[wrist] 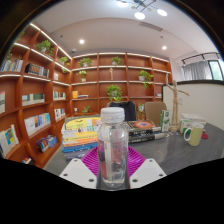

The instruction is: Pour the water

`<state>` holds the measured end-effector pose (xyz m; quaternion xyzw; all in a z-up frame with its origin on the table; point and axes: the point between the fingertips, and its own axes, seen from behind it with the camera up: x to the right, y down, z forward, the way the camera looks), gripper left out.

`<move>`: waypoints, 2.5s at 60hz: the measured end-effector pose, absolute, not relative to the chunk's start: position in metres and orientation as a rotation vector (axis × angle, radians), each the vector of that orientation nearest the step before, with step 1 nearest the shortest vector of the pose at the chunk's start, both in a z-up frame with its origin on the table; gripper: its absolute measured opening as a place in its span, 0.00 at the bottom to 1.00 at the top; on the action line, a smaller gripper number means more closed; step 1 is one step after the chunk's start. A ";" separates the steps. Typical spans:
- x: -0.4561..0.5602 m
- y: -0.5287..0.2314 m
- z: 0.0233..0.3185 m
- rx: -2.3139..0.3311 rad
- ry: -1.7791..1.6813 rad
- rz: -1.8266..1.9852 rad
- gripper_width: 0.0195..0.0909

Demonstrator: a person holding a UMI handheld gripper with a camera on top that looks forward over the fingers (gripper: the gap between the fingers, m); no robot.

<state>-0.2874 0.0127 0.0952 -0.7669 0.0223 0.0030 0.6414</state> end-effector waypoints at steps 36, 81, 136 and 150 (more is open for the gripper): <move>-0.154 0.022 0.155 -1.570 0.527 0.658 0.20; 0.055 0.082 0.191 -0.801 1.429 1.584 0.20; 0.233 0.041 0.236 -1.599 0.501 -0.218 0.23; 0.300 0.061 0.161 -1.711 0.437 -0.419 0.23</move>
